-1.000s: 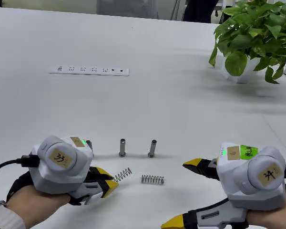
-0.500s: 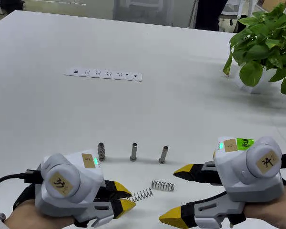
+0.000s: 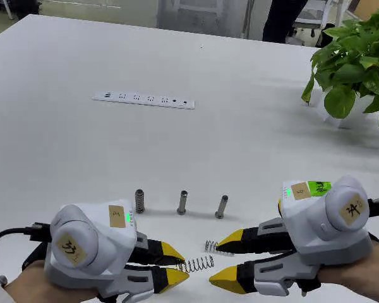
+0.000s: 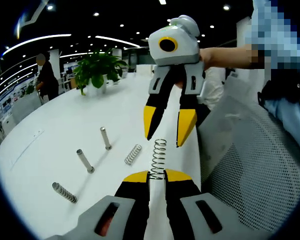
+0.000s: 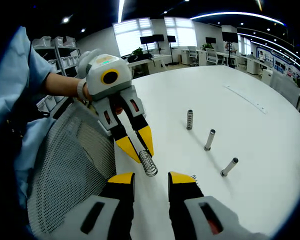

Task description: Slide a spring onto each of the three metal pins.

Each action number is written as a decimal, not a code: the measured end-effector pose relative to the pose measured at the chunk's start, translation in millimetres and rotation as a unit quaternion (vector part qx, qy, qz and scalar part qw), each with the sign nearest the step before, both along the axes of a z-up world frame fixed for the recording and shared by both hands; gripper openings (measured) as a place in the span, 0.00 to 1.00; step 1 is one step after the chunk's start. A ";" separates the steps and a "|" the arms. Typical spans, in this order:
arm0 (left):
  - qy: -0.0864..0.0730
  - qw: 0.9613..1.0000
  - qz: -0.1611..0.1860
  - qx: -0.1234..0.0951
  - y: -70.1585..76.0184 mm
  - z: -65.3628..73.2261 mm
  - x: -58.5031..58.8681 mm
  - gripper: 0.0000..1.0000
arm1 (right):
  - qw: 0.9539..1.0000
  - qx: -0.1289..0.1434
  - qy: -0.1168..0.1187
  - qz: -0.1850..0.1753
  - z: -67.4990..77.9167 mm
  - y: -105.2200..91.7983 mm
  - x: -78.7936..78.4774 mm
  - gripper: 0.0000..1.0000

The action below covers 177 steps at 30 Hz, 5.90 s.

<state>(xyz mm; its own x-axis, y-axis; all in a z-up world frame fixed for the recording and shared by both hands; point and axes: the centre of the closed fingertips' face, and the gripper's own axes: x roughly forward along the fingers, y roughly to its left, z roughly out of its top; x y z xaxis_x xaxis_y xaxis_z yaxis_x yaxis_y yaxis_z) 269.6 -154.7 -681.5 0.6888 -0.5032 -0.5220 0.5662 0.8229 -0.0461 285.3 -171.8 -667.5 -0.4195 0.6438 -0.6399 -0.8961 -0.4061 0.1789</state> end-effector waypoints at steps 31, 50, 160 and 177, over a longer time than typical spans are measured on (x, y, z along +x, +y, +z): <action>0.015 1.000 -0.023 0.007 -17.1 -2.5 8.3 0.09 | 0.997 -0.012 -0.070 0.042 17.3 3.6 -9.1 0.12; 0.004 0.999 -0.032 0.002 -26.0 2.3 7.3 0.09 | 0.987 -0.053 -0.096 0.121 12.9 -0.7 -13.1 0.19; -0.040 0.959 0.279 -0.033 98.1 -4.0 -11.2 1.00 | 0.929 -0.119 -0.244 0.251 27.7 106.2 64.1 0.12; -0.035 0.956 0.289 -0.030 101.4 -3.8 -12.0 0.99 | 0.894 -0.150 -0.296 0.300 3.1 118.1 65.5 0.12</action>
